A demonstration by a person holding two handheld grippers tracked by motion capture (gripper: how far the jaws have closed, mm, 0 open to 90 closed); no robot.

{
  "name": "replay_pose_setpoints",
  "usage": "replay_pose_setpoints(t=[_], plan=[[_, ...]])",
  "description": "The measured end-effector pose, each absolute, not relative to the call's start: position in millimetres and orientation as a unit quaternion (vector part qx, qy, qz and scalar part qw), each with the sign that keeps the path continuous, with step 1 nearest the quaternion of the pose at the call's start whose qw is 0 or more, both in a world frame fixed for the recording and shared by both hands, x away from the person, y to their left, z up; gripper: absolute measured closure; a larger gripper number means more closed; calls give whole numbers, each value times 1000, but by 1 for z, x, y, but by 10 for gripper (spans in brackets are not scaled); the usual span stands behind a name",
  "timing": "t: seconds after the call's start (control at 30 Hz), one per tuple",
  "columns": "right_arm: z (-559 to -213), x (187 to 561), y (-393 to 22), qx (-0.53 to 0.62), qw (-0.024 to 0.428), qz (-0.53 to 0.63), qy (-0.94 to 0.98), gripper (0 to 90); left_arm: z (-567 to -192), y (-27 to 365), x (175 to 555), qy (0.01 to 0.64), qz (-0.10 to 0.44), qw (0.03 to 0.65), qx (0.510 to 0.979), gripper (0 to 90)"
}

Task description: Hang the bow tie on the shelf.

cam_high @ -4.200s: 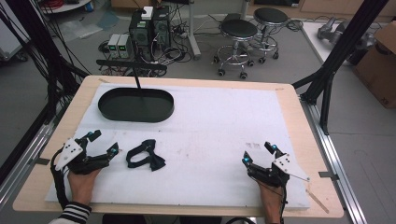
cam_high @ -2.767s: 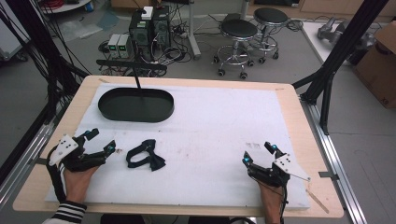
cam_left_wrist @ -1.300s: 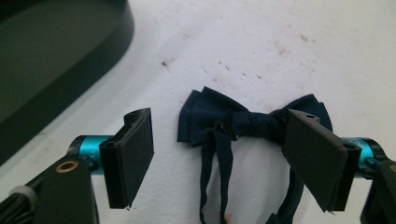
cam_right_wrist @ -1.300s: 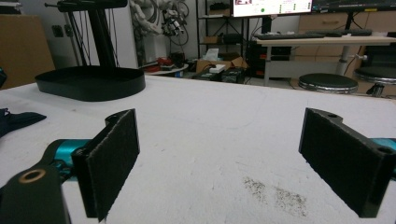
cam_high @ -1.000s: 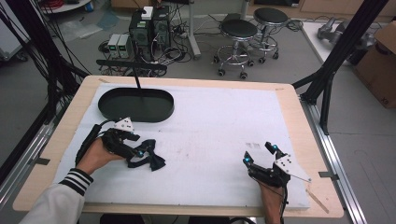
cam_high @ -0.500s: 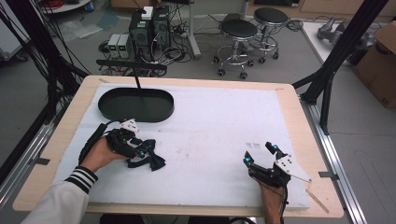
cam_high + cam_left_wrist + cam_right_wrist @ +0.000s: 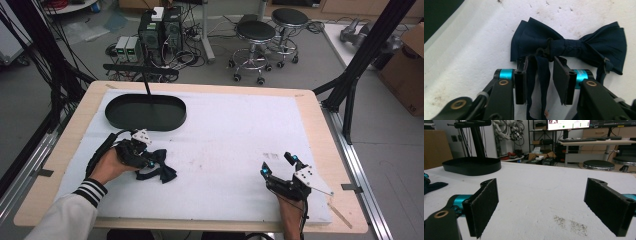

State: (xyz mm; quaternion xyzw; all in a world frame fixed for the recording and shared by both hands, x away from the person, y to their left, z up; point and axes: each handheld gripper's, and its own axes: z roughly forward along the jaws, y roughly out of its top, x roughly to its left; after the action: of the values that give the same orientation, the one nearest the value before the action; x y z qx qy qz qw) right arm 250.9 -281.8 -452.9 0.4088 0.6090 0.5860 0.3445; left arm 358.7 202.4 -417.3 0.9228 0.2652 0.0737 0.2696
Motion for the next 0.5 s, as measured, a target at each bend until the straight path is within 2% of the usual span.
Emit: replay_pose_setpoints(t=[0.3,0.5], plan=[[-453,251,-282,409,343,587,610,113,-416,204,358,272,77,266,921,825],[-453,251,-282,410,342,586,609,113,-414,204,357,290,71,277,913,867]])
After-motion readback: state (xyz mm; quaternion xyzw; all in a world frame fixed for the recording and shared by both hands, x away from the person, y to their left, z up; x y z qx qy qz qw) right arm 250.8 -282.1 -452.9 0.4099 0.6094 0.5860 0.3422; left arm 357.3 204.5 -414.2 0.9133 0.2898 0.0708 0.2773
